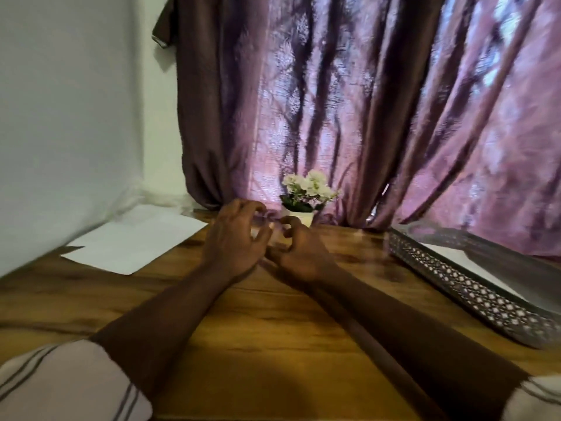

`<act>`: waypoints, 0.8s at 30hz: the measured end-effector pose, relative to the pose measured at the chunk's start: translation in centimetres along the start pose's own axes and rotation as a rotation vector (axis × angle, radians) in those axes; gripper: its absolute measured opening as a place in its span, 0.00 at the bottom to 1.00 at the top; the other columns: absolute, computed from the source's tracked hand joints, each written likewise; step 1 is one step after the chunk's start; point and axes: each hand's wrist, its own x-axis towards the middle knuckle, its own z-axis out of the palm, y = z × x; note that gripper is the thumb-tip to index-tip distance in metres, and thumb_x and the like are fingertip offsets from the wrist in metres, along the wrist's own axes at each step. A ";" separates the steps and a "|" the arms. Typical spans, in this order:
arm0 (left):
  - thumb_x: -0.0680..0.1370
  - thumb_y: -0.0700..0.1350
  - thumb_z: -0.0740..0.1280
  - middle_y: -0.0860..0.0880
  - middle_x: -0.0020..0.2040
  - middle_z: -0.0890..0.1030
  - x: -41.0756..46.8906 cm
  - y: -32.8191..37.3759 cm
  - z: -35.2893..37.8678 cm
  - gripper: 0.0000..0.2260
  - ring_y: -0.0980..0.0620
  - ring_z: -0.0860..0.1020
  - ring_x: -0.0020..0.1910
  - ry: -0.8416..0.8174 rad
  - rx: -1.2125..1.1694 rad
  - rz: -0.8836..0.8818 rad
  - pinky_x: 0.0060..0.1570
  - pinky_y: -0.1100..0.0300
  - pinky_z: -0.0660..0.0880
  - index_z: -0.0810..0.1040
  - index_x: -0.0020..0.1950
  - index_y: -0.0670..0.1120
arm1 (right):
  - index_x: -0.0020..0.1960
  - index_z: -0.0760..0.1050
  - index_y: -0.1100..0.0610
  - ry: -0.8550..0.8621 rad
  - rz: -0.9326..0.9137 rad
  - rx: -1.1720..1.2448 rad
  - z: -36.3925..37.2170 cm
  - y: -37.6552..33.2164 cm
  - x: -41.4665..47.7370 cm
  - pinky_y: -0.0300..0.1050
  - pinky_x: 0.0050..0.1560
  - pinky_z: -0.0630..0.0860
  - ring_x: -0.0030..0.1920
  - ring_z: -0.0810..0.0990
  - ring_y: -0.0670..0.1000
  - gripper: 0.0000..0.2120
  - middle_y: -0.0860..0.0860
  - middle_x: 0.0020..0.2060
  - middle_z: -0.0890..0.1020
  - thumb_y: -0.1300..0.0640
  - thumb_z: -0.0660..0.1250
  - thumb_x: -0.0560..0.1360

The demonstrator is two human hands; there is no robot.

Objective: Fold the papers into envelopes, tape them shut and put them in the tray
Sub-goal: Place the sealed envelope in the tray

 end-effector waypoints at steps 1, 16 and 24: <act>0.76 0.51 0.70 0.47 0.59 0.78 0.2 -0.7 -0.1 0.15 0.44 0.77 0.60 -0.008 0.002 -0.068 0.59 0.48 0.75 0.79 0.62 0.52 | 0.75 0.64 0.47 -0.001 0.007 -0.044 1.2 -0.5 0.8 0.53 0.60 0.80 0.62 0.82 0.55 0.44 0.52 0.69 0.78 0.30 0.70 0.65; 0.78 0.48 0.70 0.44 0.58 0.84 6.1 -6.8 2.5 0.13 0.42 0.80 0.58 -0.329 0.120 -0.345 0.59 0.48 0.76 0.82 0.60 0.47 | 0.62 0.71 0.45 0.072 -0.152 -0.248 6.4 1.3 5.3 0.49 0.47 0.71 0.57 0.83 0.58 0.24 0.50 0.56 0.84 0.38 0.65 0.69; 0.77 0.45 0.70 0.44 0.52 0.87 7.0 -7.5 4.9 0.08 0.44 0.83 0.52 -0.429 0.180 -0.379 0.53 0.56 0.76 0.88 0.52 0.45 | 0.52 0.81 0.49 0.093 -0.111 -0.229 5.6 1.3 4.8 0.45 0.44 0.70 0.54 0.84 0.58 0.12 0.52 0.51 0.85 0.44 0.65 0.75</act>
